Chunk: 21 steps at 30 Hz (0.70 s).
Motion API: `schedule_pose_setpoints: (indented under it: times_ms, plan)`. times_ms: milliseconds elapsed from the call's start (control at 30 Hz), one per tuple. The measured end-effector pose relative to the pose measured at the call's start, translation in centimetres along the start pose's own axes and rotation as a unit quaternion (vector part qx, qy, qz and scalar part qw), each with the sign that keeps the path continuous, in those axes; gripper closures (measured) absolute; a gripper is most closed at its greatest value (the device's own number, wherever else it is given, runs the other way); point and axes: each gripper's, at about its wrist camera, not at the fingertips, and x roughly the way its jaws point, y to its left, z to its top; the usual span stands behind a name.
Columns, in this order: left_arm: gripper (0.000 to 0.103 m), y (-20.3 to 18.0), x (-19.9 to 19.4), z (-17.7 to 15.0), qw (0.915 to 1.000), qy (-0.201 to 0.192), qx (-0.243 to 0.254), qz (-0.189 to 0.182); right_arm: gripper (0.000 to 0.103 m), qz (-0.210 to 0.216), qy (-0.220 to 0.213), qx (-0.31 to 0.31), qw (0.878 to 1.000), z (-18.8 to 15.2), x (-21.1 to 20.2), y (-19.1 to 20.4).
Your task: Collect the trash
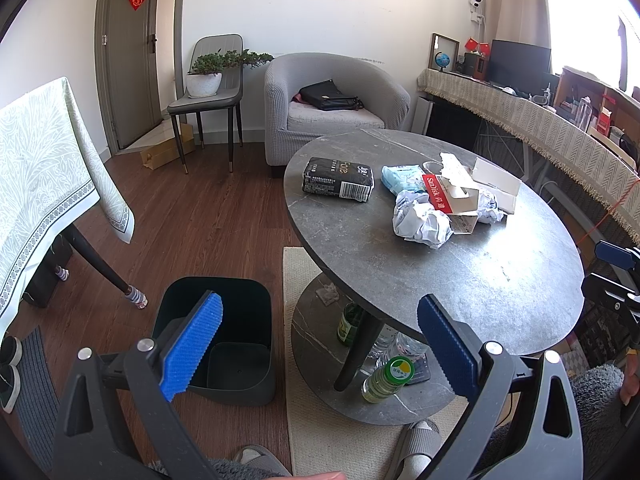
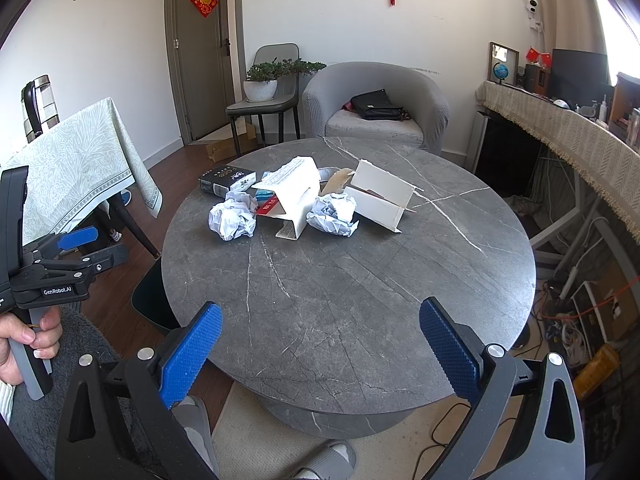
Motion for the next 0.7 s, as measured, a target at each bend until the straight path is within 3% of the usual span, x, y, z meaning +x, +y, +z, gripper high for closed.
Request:
schedule_pose_setpoints:
  times_ms: [700]
  plan:
    - [0.003, 0.30, -0.39, -0.37, 1.0000, -0.001, -0.002, -0.009, 0.003, -0.001, 0.003, -0.003, 1.000, 0.24, 0.03, 0.11]
